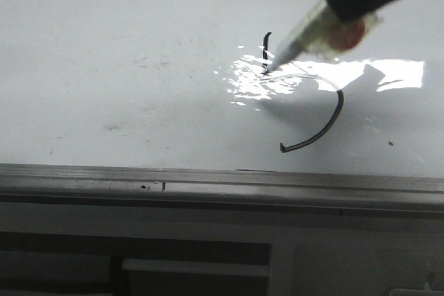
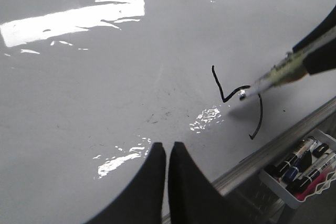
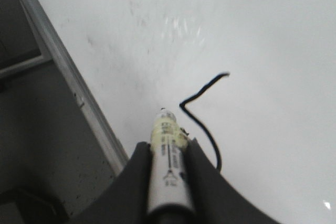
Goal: Write number 5 on whiteboard
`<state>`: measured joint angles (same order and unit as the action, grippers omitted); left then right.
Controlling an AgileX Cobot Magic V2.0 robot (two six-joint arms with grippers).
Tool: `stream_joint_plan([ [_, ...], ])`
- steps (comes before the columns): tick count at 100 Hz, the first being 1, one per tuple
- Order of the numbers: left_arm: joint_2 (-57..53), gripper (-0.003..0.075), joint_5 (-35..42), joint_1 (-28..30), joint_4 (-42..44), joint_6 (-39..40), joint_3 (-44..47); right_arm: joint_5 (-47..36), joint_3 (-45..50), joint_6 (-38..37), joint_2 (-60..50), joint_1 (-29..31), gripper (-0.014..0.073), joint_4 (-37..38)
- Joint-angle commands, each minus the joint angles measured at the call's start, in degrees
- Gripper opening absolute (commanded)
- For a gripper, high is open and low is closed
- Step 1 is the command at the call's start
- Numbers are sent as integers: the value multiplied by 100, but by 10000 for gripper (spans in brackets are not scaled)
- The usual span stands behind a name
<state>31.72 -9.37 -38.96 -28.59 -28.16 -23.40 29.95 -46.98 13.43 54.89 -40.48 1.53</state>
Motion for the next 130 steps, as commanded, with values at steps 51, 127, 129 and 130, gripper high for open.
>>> stream_joint_plan([
  [51, 4, -20, 337, 18, -71, 60, -163, -910, -258, -38, 393, 317, -42, 434],
  [127, 4, -20, 269, 18, -71, 60, -163, 506, -258, -1141, 67, 953, -42, 1382],
  [129, 4, -20, 269, 18, -71, 60, -163, 603, -258, -1225, 8, 958, -42, 1480],
  [130, 4, -20, 269, 18, -71, 60, -163, 635, -258, -1256, -13, 958, -42, 1534],
])
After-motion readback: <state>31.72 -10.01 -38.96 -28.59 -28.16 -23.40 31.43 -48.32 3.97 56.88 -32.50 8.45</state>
